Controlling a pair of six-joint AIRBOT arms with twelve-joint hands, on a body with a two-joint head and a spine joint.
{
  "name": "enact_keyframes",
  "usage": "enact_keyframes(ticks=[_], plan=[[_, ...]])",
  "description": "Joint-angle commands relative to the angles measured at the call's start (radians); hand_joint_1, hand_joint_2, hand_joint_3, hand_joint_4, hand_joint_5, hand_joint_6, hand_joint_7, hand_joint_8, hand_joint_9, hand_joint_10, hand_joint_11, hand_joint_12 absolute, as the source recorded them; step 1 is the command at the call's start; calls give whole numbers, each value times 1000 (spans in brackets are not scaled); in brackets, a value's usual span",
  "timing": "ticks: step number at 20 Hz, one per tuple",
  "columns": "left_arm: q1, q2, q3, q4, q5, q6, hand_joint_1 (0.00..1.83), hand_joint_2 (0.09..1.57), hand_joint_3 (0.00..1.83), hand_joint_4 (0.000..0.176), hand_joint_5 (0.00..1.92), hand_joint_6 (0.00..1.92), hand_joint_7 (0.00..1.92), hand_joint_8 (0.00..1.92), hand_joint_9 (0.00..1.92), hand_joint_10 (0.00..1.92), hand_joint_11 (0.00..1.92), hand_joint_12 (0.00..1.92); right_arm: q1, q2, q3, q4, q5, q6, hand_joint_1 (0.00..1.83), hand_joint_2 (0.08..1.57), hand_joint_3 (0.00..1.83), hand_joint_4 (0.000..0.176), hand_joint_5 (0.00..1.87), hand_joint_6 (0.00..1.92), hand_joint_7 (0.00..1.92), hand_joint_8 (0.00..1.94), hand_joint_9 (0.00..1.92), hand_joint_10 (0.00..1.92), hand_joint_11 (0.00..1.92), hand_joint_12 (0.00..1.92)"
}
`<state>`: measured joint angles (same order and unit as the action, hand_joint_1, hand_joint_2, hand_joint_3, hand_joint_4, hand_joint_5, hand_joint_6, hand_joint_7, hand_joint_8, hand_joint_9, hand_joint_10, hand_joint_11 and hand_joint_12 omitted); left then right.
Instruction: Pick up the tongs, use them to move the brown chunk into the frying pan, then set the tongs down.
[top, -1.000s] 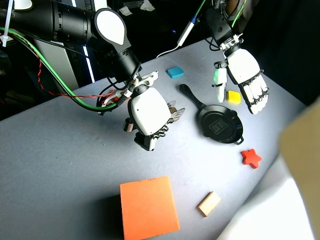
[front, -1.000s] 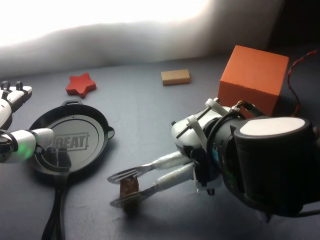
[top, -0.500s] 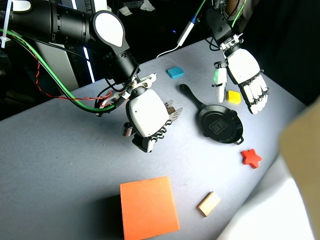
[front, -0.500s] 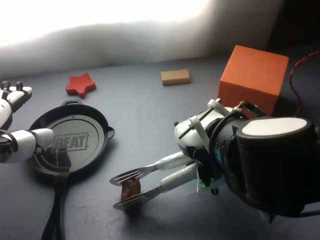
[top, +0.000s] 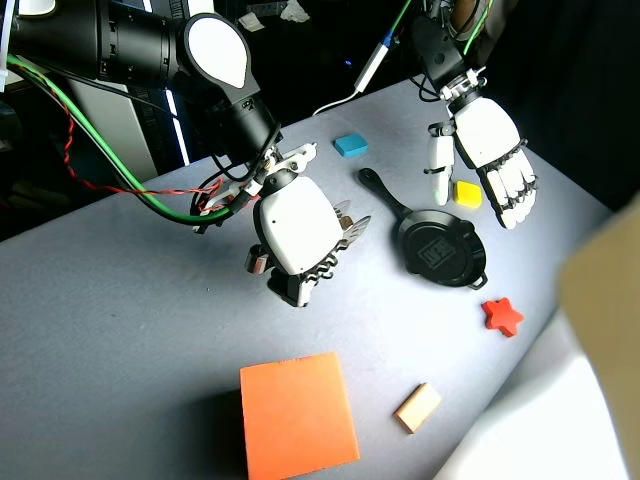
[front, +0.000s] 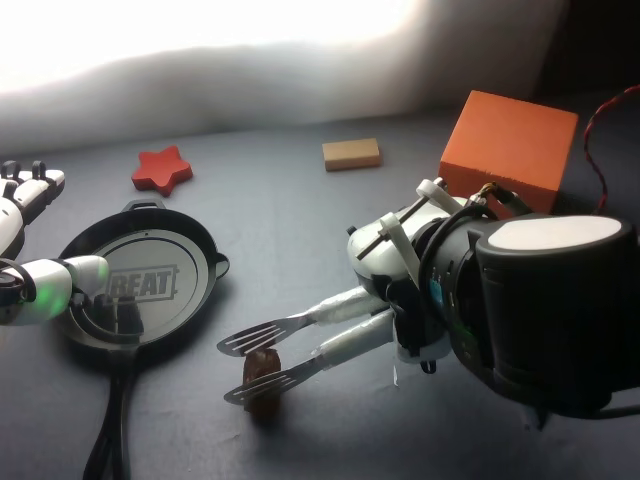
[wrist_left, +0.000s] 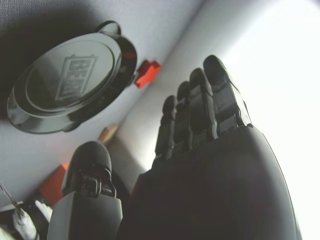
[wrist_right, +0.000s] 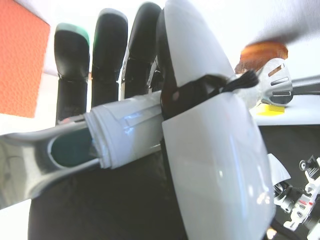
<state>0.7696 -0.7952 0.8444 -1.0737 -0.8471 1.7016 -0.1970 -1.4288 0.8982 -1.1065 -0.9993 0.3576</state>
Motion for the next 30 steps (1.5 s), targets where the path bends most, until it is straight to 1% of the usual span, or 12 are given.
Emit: enact_keyframes(ticks=[1,9,11,12,14,16,19,21,23,25,27,30], plan=[[-4,4,0,39,-97,-1,109,1304,0,10,79,10,111,6,125,10,0,480,6,5,-1,-64,0,-6,1377,1117,0,0,845,1079,1053,792,947,1301,731,1696],[-10,4,-2,39,-97,-4,25,1314,2,18,44,3,110,4,127,3,0,483,-5,-2,0,-64,30,-86,1375,1115,0,0,872,1075,1059,785,927,1300,660,1706],[-8,4,-2,39,-97,-4,77,1305,0,17,79,11,128,4,144,7,0,522,0,-8,0,-64,31,-116,1221,1123,1,0,891,1105,1064,921,1029,967,727,1731],[-8,4,-2,39,-97,-4,40,1307,0,21,74,7,119,2,143,5,0,538,2,-12,0,-64,29,-134,1147,1147,2,0,910,1100,1161,642,1109,979,826,1766],[-7,4,-1,39,-97,-4,63,1303,0,15,95,13,139,7,158,10,0,558,6,-15,0,-64,27,-143,1097,1154,0,0,922,1104,1312,511,1190,1061,940,1735],[-7,4,-1,39,-97,-4,79,1294,0,11,118,13,136,6,167,9,0,565,8,-15,0,-64,26,-143,1091,1144,0,0,940,1084,1362,608,1240,1212,1052,1775],[-7,4,0,39,-97,-4,102,1287,0,13,132,9,147,2,163,3,0,514,9,-15,0,-64,25,-153,1042,1176,1,0,885,1201,1374,1055,1294,1393,1166,1797],[-7,4,0,39,-97,-4,51,1293,1,15,130,5,150,2,167,3,0,514,9,-15,0,-64,24,-159,821,1239,12,0,1104,1111,1414,1257,1354,1523,1223,1852],[-7,4,3,39,-97,-4,87,1278,0,20,148,7,174,5,189,9,0,548,10,-15,0,-64,23,-167,703,1312,15,0,1191,1441,1465,1458,1421,1697,1281,1918],[-7,3,5,39,-97,-4,96,1281,0,9,159,7,173,4,189,6,0,604,11,-15,0,-64,20,-172,673,1378,3,155,1333,1639,1536,1637,1522,1854,1440,1921],[-7,3,6,39,-97,-4,74,1283,0,14,128,1,183,4,197,7,0,611,13,-14,0,-64,19,-172,734,1433,14,175,1330,1893,1524,1907,1617,1918,1617,1921],[-5,1,6,39,-97,-4,77,1286,1,14,124,0,182,1,200,5,0,663,15,-13,0,-64,18,-177,955,1414,0,176,1385,1921,1560,1941,1671,1921,1745,1921]])
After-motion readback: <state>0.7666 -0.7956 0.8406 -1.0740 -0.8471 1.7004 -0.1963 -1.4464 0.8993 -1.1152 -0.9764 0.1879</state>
